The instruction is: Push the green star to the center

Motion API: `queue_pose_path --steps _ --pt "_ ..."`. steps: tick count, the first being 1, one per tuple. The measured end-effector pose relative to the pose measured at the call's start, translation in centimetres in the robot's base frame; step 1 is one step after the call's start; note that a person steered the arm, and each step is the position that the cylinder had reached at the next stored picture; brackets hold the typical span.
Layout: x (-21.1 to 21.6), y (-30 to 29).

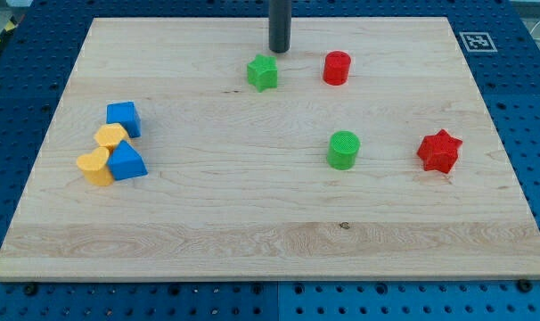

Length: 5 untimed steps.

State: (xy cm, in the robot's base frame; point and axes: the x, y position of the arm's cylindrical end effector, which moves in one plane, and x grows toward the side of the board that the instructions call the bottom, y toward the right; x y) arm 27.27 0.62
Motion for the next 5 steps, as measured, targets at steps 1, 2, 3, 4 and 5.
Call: queue_pose_path --steps 1,2,3,4,5 --pt "1.8 -0.7" --pt "3.7 -1.2" --pt "5.7 -1.8" --pt "7.7 -2.4" --pt "9.8 -3.0"
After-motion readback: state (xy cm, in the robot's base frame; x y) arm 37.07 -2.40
